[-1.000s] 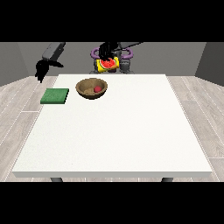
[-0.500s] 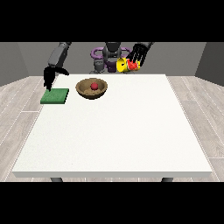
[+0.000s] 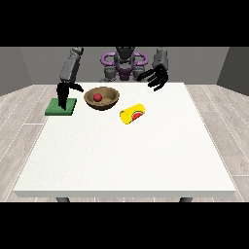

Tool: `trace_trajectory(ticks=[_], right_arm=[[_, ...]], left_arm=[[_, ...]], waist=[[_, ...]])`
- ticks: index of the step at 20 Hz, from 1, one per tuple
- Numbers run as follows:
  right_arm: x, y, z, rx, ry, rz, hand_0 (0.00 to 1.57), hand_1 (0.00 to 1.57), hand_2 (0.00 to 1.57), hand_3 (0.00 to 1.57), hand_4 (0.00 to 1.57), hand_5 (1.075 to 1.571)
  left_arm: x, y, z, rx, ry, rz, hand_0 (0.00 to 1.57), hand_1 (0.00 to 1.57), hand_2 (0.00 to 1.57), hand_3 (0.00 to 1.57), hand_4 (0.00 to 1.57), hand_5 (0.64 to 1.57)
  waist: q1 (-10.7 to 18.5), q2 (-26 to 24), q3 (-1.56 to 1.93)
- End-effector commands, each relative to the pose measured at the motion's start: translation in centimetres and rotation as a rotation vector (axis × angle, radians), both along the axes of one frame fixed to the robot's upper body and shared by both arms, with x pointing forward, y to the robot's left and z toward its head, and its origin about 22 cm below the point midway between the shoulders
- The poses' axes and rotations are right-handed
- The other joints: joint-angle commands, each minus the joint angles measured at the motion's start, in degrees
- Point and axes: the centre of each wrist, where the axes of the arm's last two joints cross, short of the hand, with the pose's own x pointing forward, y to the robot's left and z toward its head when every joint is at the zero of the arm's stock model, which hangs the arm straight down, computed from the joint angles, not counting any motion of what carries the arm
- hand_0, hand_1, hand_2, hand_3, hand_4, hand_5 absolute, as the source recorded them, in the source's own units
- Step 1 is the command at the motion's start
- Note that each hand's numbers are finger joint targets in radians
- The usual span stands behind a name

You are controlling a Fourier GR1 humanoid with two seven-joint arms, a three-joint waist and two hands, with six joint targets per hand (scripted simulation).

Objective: Pick the cup and pour the ball into the bowl, then pick the bowl and place it on the pad

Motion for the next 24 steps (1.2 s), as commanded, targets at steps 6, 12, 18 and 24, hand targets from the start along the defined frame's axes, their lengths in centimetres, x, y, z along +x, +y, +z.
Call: trace_trajectory(ticks=[6, 12, 18, 24], right_arm=[[0.1, 6.8, -1.8, -0.037, 0.076, 0.127, 0.0, 0.0, 0.0, 0.0, 0.11, 1.541], [-0.8, 6.4, -3.8, -0.01, 0.125, 0.109, 0.0, 0.0, 0.0, 0.0, 0.08, 1.543], [-1.7, 5.2, -5.6, 0.054, 0.126, 0.037, 0.0, 0.0, 0.0, 0.0, 0.26, 1.549], [-2.7, 6.3, -7.0, 0.087, 0.092, -0.002, 0.0, 0.0, 0.0, 0.0, 0.15, 1.525]], left_arm=[[-0.8, 3.8, -6.7, -0.221, 0.106, -0.003, 0.0, 0.0, 0.0, 0.0, 0.0, 1.519], [0.2, 1.3, -3.4, -0.255, 0.141, -0.043, 0.0, 0.0, 0.0, 0.0, 0.0, 1.533], [0.1, 2.6, -1.5, -0.215, 0.091, -0.117, 0.0, 0.0, 0.0, 0.0, 0.0, 1.554], [-0.3, 0.6, -0.4, -0.205, 0.062, -0.185, 0.0, 0.0, 0.0, 0.0, 0.0, 1.558]], waist=[[-6.36, -2.22, 0.23], [-4.98, -4.49, 0.29], [-0.27, -1.23, 0.31], [2.88, 2.15, 0.34]])
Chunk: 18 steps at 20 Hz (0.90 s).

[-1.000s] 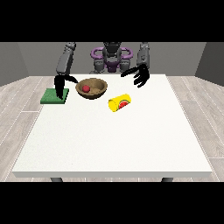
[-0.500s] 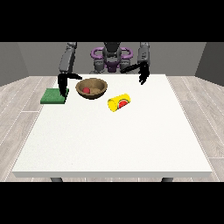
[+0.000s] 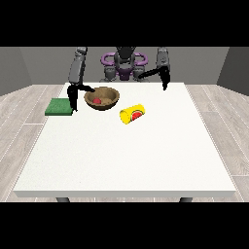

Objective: Pick the cup and pour the ball into the bowl, then pick the bowl and place it on the pad

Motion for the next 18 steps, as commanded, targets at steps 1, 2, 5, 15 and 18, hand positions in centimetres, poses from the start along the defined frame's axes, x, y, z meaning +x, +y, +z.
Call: trace_trajectory(ticks=[1, 2, 5, 15, 18], right_arm=[[0.9, 1.7, -0.2, 0.066, 0.061, -0.017, 0.0, 0.0, 0.0, 0.0, 0.19, 1.528], [0.6, 2.6, -0.8, 0.058, 0.08, -0.013, 0.0, 0.0, 0.0, 0.0, 0.21, 1.527], [0.7, 4.0, -1.0, 0.08, 0.095, -0.004, 0.0, 0.0, 0.0, 0.0, 0.24, 1.532], [1.3, 6.5, -1.7, 0.093, 0.154, -0.037, 0.0, 0.0, 0.0, 0.0, 0.35, 1.546], [-1.1, 4.2, -3.4, -0.045, 0.345, -0.112, 1.57, 1.57, 1.57, 0.82, 0.66, 1.57]], left_arm=[[0.1, 1.2, 0.1, 0.005, -0.029, -0.011, 0.0, 0.0, 0.0, 0.0, 0.0, 1.558], [0.5, -0.8, 1.7, 0.006, -0.01, -0.01, 0.0, 0.0, 0.0, 0.0, 0.0, 1.558], [0.4, -1.7, 1.8, 0.004, -0.02, -0.007, 0.0, 0.0, 0.0, 0.0, 0.0, 1.562], [-0.3, 1.4, 1.3, -0.013, 0.057, -0.029, 0.0, 0.0, 0.0, 0.0, 0.0, 1.565], [-0.3, 1.9, 1.3, 0.01, 0.033, -0.044, 0.0, 0.0, 0.0, 0.0, 0.0, 1.567]], waist=[[1.62, 2.79, 2.11], [1.4, 1.92, 2.15], [1.79, 1.12, 2.15], [3.13, -1.66, 2.15], [4.46, -1.26, 2.12]])
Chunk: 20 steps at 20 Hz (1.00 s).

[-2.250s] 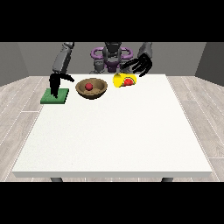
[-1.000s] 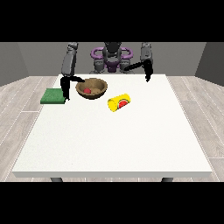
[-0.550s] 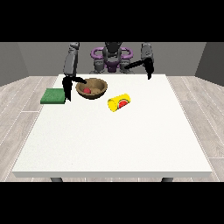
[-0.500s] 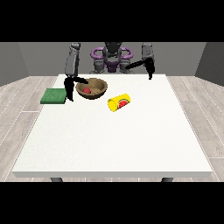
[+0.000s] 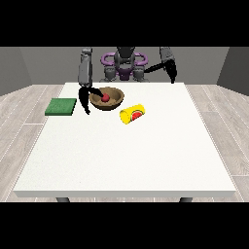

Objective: Pick the cup and pour the ball into the bowl, then pick the bowl and place it on the pad

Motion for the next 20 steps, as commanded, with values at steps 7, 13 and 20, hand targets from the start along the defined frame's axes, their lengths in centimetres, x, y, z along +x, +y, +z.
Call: trace_trajectory(ticks=[7, 13, 20], right_arm=[[-0.5, 0.2, -0.8, -0.2, 0.294, -0.032, 1.57, 1.57, 1.57, 1.57, 1.03, 1.55], [3.7, 2.2, 4.1, -0.248, 0.334, 0.037, 1.57, 1.57, 1.57, 1.57, 1.03, 1.554], [4.8, -0.6, 7.6, -0.185, 0.356, 0.044, 1.57, 1.57, 1.57, 1.57, 1.07, 1.552]], left_arm=[[0.8, 2.6, 0.7, -0.042, 0.037, 0.037, 0.0, 0.0, 0.0, 0.0, 0.0, 1.57], [-0.8, 5.6, -4.4, -0.019, 0.094, 0.151, 0.0, 0.0, 0.0, 0.0, 0.0, 1.57], [-1.6, 7.9, -6.2, -0.036, 0.142, 0.182, 0.0, 0.0, 0.0, 0.0, 0.0, 1.57]], waist=[[-0.9, -1.69, 0.92], [-5.98, -6.25, 0.96], [-8.6, -8.24, 1.0]])
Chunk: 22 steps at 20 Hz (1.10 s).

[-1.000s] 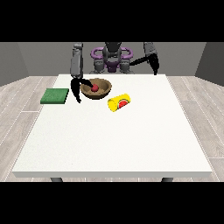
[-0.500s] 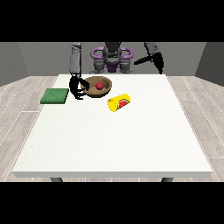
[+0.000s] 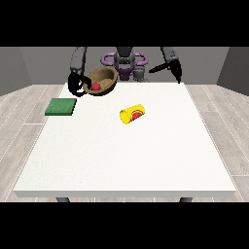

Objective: Pick the cup and pour the ball into the bowl, then pick the bowl and place it on the pad

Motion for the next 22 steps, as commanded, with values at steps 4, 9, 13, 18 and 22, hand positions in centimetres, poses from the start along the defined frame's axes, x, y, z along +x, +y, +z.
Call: trace_trajectory(ticks=[4, 9, 13, 18, 22], right_arm=[[-0.1, -7.1, 2.8, 0.029, -0.01, -0.085, 1.57, 1.57, 1.57, 1.57, 1.06, 1.559], [0.1, -11.2, 6.2, 0.042, -0.132, -0.075, 1.57, 1.57, 1.57, 1.57, 1.06, 1.559], [-0.9, -13.7, 6.1, 0.078, -0.182, -0.102, 1.57, 1.57, 1.57, 1.57, 1.08, 1.559], [-1.6, -19.1, 9.5, 0.119, -0.295, -0.151, 1.57, 1.57, 1.57, 1.37, 1.03, 1.562], [-3.7, -21.7, 8.3, 0.06, -0.399, -0.202, 1.57, 1.57, 1.57, 1.19, 1.01, 1.567]], left_arm=[[-0.7, -0.5, -0.2, 0.001, 0.016, -0.046, 0.0, 0.0, 0.0, 0.0, 0.0, 1.569], [-0.7, -0.8, -1.0, -0.005, -0.086, -0.019, 0.0, 0.0, 0.0, 0.0, 0.0, 1.566], [0.3, -2.6, 0.4, 0.027, -0.157, -0.006, 0.0, 0.0, 0.0, 0.0, 0.0, 1.566], [1.3, -6.5, 4.6, 0.035, -0.322, -0.057, 0.0, 0.0, 0.0, 0.0, 0.0, 1.565], [0.2, -7.6, 8.0, 0.045, -0.422, -0.095, 0.0, 0.0, 0.0, 0.0, 0.0, 1.565]], waist=[[1.89, 0.51, 0.1], [0.7, 6.43, 0.09], [0.64, 10.03, 0.12], [2.46, 18.66, 0.18], [5.58, 24.4, 0.28]])
